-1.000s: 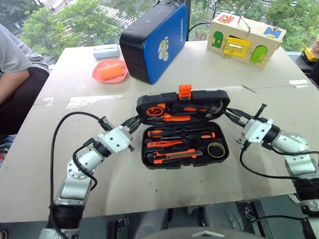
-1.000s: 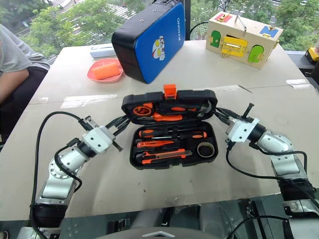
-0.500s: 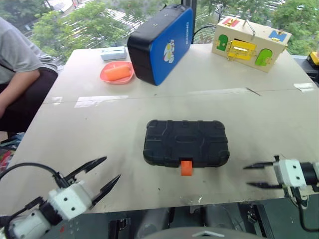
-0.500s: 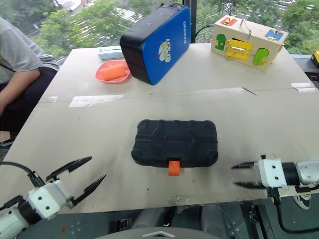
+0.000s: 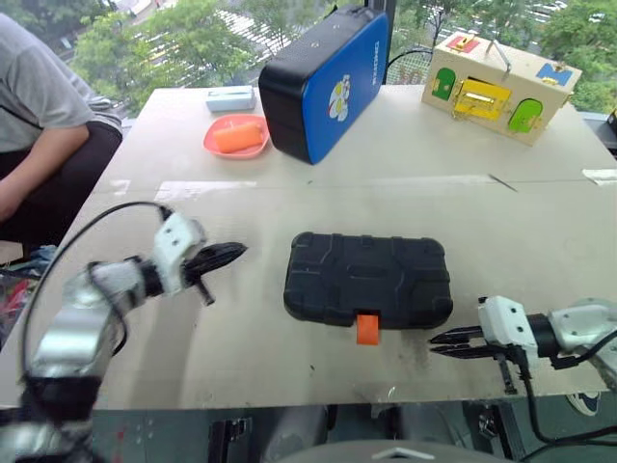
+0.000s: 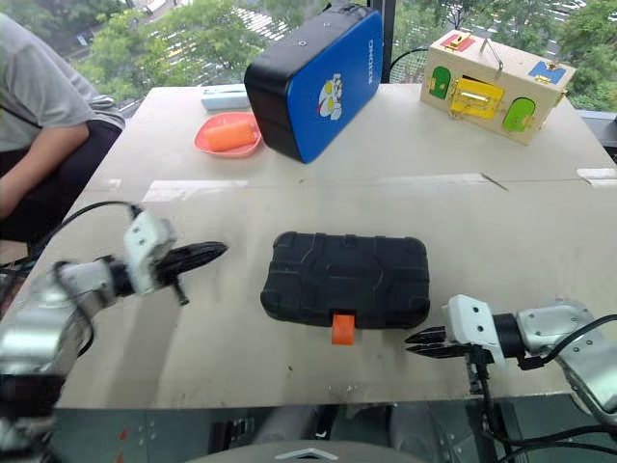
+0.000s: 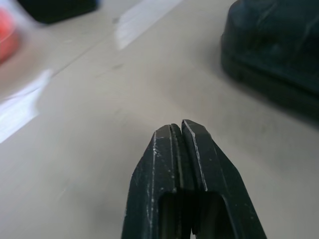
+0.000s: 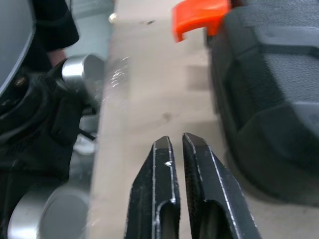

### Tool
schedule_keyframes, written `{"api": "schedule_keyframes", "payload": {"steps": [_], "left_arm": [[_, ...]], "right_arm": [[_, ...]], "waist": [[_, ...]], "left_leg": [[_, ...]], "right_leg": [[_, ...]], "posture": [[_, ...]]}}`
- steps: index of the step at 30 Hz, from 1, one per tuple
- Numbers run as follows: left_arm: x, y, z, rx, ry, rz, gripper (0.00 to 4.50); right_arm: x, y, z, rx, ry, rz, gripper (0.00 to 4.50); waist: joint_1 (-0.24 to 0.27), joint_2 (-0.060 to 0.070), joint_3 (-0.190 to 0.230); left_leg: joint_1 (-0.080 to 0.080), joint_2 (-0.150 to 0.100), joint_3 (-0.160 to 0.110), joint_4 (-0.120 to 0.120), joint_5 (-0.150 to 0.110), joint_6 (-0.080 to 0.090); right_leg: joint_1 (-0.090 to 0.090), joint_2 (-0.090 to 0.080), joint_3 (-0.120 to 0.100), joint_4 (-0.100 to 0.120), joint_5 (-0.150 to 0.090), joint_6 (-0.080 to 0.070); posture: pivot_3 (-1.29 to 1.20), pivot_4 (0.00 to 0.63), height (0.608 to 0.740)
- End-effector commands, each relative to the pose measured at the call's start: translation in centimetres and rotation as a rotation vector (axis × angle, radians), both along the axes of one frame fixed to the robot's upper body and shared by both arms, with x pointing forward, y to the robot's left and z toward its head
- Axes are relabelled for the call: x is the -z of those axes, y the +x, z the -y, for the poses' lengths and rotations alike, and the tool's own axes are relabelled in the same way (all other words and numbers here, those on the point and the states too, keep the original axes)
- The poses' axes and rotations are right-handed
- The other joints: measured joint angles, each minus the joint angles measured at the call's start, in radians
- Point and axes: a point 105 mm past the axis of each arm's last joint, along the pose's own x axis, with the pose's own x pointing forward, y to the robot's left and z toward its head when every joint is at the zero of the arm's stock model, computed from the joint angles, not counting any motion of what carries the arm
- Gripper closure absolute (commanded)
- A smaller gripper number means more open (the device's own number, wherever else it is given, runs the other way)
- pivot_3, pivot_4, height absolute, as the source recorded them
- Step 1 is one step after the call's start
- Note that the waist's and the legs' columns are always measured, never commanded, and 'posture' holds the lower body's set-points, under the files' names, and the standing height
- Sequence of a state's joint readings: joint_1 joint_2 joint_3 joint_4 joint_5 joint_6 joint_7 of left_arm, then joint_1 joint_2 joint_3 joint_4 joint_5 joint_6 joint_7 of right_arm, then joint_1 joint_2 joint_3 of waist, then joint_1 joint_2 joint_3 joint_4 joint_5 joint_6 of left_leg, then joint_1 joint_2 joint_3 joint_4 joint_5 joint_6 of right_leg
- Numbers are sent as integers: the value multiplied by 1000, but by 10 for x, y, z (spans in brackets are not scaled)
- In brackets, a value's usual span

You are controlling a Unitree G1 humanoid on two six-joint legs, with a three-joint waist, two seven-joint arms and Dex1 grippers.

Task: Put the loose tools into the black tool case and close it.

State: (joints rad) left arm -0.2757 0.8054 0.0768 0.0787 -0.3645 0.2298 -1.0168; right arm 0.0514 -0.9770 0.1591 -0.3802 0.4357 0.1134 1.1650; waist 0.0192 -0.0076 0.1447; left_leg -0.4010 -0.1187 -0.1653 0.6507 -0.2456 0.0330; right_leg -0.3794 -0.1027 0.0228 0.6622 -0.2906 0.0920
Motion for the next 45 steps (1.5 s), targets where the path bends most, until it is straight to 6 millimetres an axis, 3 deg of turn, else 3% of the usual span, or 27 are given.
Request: {"api": "schedule_keyframes", "payload": {"steps": [1, 4, 6, 10, 12, 16, 19, 24, 27, 29, 32, 36, 41, 45], "left_arm": [[9, 23, 20, 98, 43, -42, 4475], [13, 43, 38, 159, 60, -50, 4475], [20, 45, 53, 236, 69, -103, 4475], [39, 31, 65, 378, 141, -184, 4475], [44, 22, 71, 438, 157, -213, 4475], [41, -8, 79, 558, 124, -299, 4475], [31, -26, 84, 575, 85, -294, 4475], [-5, -22, 78, 445, -77, -246, 4475], [-41, -26, 87, 454, -210, -300, 4475], [-48, -29, 97, 488, -218, -321, 4475], [-38, -30, 125, 573, -136, -306, 4475], [-4, -22, 147, 623, 5, -293, 4475], [23, -17, 151, 657, 132, -275, 4475], [22, -19, 155, 678, 128, -264, 4475]], "right_arm": [[-3, 5, -10, -2, -7, 40, 4500], [-6, 11, -16, 21, 4, 59, 4500], [-8, 14, -15, 34, 4, 78, 4500], [-12, 24, -7, 83, 2, 117, 4500], [-17, 40, 1, 146, -3, 163, 4500], [-20, 76, 29, 296, -40, 258, 4500], [-20, 88, 44, 352, -45, 260, 4500], [-34, 86, 66, 419, -3, 228, 4500], [-54, 56, 65, 380, 124, 72, 4500], [-58, 40, 59, 344, 158, 0, 4500], [-51, 20, 43, 280, 147, -63, 4500], [-31, 26, 27, 313, 123, -31, 4500], [-11, 34, 18, 344, 78, -22, 4500], [-4, 44, 13, 384, 69, -11, 4500]], "waist": [[-5, 0, 0], [-15, -1, 0], [-21, -2, 1], [-40, -3, 1], [-40, -3, 1], [-37, -3, 1], [-36, -2, 1], [-29, -1, 2], [-21, 0, 3], [-22, 0, 3], [-24, 0, 2], [-27, -1, 2], [-29, 0, 1], [-26, 0, 1]], "left_leg": [[0, 0, 0, 1, 0, 0], [0, -1, 2, 1, 0, 0], [0, -1, 1, 1, 0, 0], [0, -1, 1, 1, 0, 0], [0, -1, 1, 1, 0, 0], [1, -1, 2, 2, 0, 0], [1, -1, 2, 1, 0, 0], [-1, -1, -3, 0, 0, 0], [-3, -1, -5, 2, 0, 0], [-2, -1, -5, 2, 0, 0], [0, -1, -5, 2, 0, 0], [1, -1, -4, 2, 0, 0], [1, -1, -3, 2, 0, 0], [2, -2, -4, 2, 0, 0]], "right_leg": [[0, 0, 0, 0, 0, 0], [1, -1, 1, 0, 0, 0], [0, 0, 1, 1, 0, 0], [0, 0, 1, 1, 0, 0], [0, 0, 2, 1, 0, 0], [1, 0, 3, 2, 0, 1], [0, 0, 3, 1, 0, 1], [-1, -2, 1, 1, 0, 0], [-1, -1, -1, 1, 0, 0], [0, -1, -1, 1, 0, 0], [3, -2, -1, 1, 0, 0], [3, -2, 0, 1, 0, 1], [2, -2, 0, 1, 0, 0], [3, -2, 0, 1, 0, 0]], "posture": [[0, 150, 735], [0, 150, 735], [0, 150, 735], [0, 150, 735], [0, 150, 735], [0, 150, 735], [0, 150, 735], [0, 150, 735], [0, 150, 735], [0, 150, 735], [0, 150, 735], [0, 150, 735], [0, 150, 735], [0, 150, 735]]}}
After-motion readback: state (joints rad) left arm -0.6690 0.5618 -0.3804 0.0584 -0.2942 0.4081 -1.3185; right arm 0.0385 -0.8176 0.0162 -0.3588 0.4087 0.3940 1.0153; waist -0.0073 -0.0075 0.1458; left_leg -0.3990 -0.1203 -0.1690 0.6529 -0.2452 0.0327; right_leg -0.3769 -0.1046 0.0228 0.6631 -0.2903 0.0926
